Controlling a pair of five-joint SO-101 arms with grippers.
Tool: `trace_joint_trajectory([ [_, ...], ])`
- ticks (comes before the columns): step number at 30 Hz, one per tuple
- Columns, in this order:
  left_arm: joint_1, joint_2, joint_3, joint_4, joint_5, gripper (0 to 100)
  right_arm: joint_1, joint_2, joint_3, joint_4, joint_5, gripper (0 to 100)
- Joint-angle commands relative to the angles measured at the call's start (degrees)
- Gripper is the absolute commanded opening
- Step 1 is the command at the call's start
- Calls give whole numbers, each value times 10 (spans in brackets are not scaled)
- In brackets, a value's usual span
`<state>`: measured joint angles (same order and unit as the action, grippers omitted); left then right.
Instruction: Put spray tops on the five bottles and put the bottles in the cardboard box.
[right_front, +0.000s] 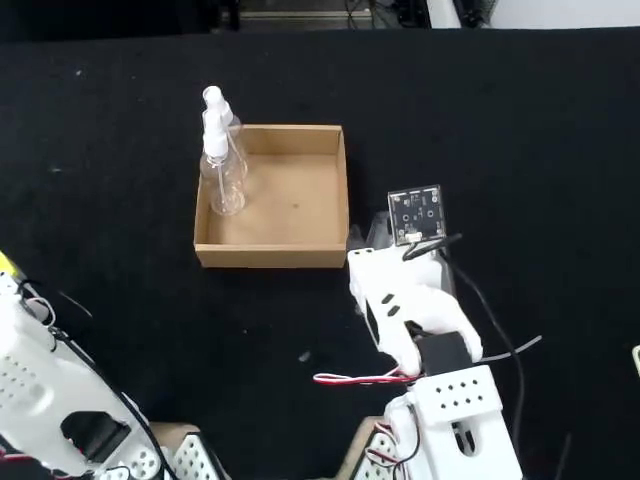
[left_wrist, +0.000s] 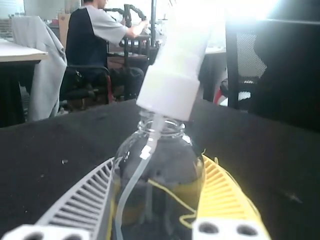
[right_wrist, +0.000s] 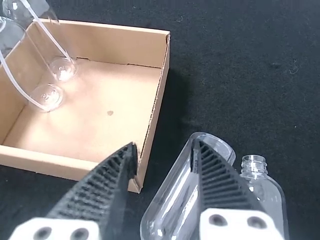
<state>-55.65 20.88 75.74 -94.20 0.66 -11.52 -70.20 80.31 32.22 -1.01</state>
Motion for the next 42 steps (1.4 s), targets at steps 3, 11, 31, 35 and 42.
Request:
trace_joint_trajectory([
  [3, -19, 12, -25, -17, 5, 29, -7, -15, -5, -13, 4, 159],
  [11, -46, 68, -103, -18, 7, 29, -6, -15, -5, -13, 4, 159],
  [31, -62, 104, -135, -18, 31, 230, -6, -15, -5, -13, 4, 159],
  [35, -63, 99, -135, -18, 33, 284, -6, -15, -5, -13, 4, 159],
  [42, -63, 98, -140, -18, 30, 284, -6, -15, -5, -13, 4, 159],
])
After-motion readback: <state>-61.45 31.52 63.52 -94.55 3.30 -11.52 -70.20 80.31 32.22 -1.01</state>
